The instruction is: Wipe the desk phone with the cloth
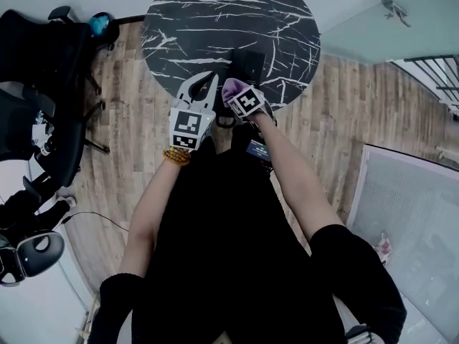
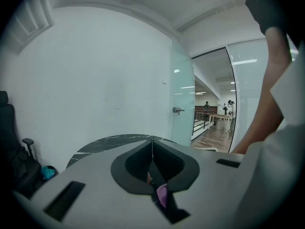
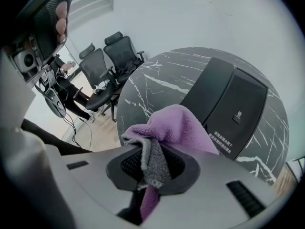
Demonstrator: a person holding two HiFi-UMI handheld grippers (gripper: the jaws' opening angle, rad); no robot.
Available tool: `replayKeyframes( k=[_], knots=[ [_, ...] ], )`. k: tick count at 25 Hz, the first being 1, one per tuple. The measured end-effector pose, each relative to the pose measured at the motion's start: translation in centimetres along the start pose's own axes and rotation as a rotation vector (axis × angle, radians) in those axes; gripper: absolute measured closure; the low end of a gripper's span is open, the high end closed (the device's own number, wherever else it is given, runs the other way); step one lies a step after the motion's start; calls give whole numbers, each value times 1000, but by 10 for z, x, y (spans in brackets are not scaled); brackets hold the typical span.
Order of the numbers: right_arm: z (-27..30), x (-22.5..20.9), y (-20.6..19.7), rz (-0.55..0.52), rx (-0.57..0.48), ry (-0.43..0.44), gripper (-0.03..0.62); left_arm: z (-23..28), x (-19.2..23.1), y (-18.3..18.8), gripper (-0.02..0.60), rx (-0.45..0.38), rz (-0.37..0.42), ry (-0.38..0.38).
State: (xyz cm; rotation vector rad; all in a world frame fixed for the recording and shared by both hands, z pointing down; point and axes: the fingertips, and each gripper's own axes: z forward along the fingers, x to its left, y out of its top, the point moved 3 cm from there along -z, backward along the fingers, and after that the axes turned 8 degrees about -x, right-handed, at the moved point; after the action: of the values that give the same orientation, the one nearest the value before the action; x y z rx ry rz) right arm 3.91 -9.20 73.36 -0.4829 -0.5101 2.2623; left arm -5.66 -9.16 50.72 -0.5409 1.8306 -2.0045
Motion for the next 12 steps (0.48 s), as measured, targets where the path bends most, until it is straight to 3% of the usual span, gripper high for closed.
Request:
replayKeyframes(
  k=[5, 12],
  knots=[
    [-9, -2, 4, 39, -20, 29, 534, 4, -2, -3, 563, 5, -24, 2],
    [-64, -45, 53, 56, -233, -15, 534, 10, -3, -11, 563, 13, -69, -3]
  ],
)
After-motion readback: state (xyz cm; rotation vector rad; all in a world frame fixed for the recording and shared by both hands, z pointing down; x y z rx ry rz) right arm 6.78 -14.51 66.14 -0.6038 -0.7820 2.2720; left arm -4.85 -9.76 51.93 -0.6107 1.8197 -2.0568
